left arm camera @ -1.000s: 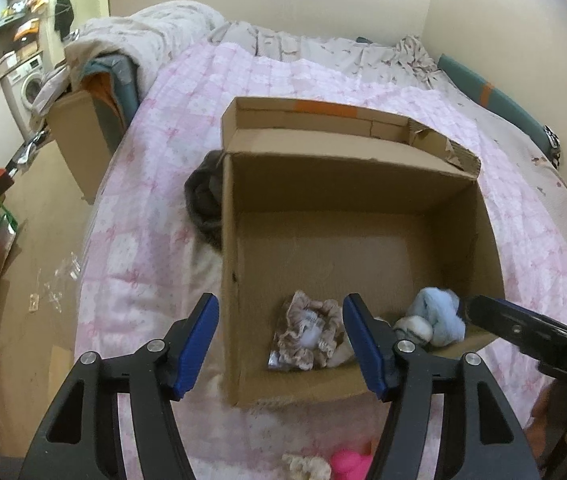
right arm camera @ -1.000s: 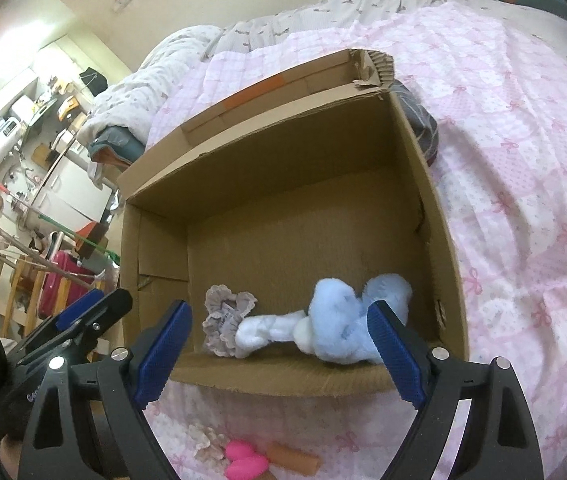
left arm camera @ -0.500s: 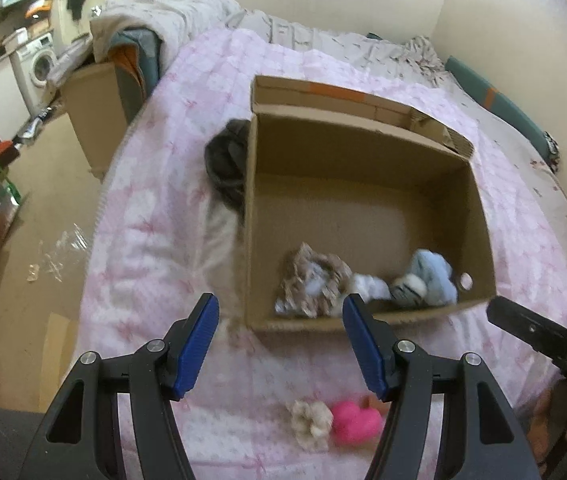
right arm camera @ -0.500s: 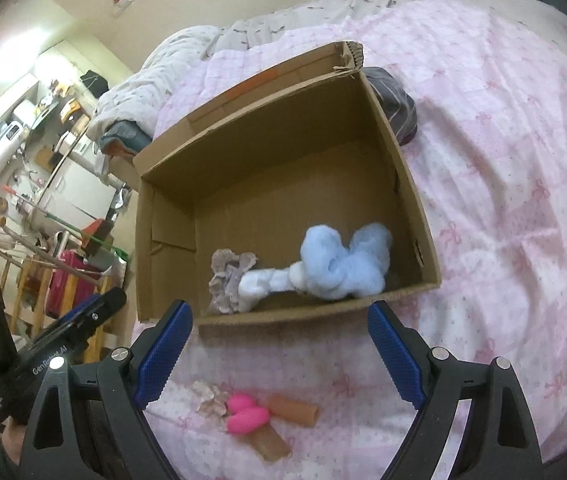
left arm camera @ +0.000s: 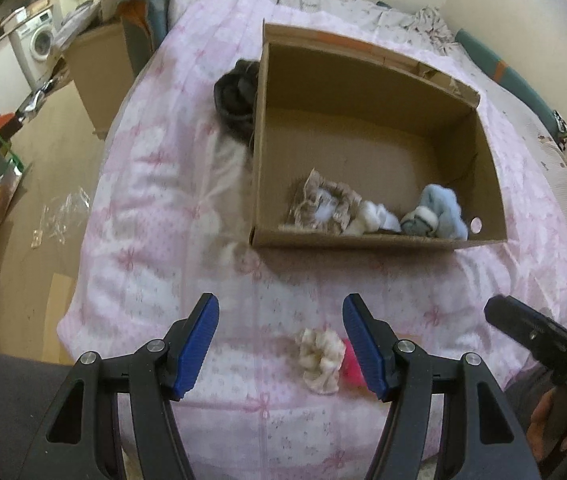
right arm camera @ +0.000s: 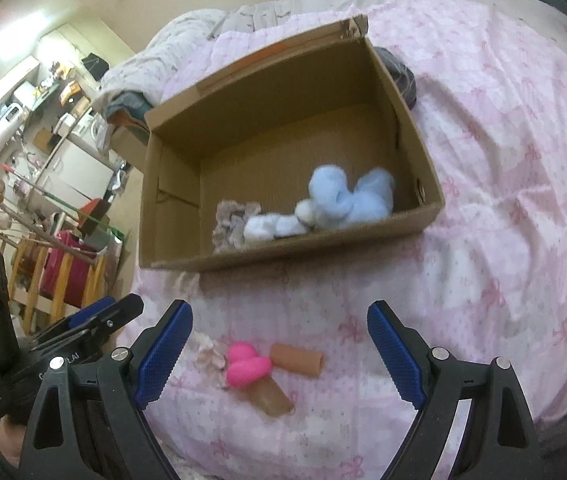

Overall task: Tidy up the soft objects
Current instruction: 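Withdraw the left tool and grasp the small white lace scrunchie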

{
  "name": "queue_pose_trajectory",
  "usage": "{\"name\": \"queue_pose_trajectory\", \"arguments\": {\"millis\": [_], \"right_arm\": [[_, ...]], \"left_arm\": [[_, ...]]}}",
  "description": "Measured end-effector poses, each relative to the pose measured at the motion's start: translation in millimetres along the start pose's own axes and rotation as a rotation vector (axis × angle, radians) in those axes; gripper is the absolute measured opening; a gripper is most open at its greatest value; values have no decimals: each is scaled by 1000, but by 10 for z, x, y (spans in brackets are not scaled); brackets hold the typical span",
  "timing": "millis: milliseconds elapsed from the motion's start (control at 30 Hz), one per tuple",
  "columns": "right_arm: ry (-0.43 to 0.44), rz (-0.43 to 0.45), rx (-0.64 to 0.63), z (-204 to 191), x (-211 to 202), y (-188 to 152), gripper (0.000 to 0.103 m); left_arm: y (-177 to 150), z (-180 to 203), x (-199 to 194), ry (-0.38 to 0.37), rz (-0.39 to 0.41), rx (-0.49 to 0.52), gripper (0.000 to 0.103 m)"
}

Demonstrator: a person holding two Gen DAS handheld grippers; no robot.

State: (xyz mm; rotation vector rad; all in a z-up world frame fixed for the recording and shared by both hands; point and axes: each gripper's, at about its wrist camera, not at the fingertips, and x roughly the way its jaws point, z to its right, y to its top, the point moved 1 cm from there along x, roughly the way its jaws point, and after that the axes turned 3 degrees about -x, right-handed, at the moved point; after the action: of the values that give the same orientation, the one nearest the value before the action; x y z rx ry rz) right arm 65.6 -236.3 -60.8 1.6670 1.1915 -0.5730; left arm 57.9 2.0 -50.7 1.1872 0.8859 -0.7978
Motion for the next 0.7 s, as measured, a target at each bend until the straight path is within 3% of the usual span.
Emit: {"name": "queue_pose_trajectory", "arguments": {"millis": [167, 433, 700], "right_arm": [[-41, -43, -30, -29, 139, -92, 95], [-64, -63, 1, 88, 307, -70, 95], [-49, -74, 17, 115, 382, -45, 95]], "left_arm": [[29, -69, 82, 7, -23, -46, 61], [-29, -74, 425, -17, -159, -80, 61], [-194, 97, 784, -104, -337, -62, 58]]}}
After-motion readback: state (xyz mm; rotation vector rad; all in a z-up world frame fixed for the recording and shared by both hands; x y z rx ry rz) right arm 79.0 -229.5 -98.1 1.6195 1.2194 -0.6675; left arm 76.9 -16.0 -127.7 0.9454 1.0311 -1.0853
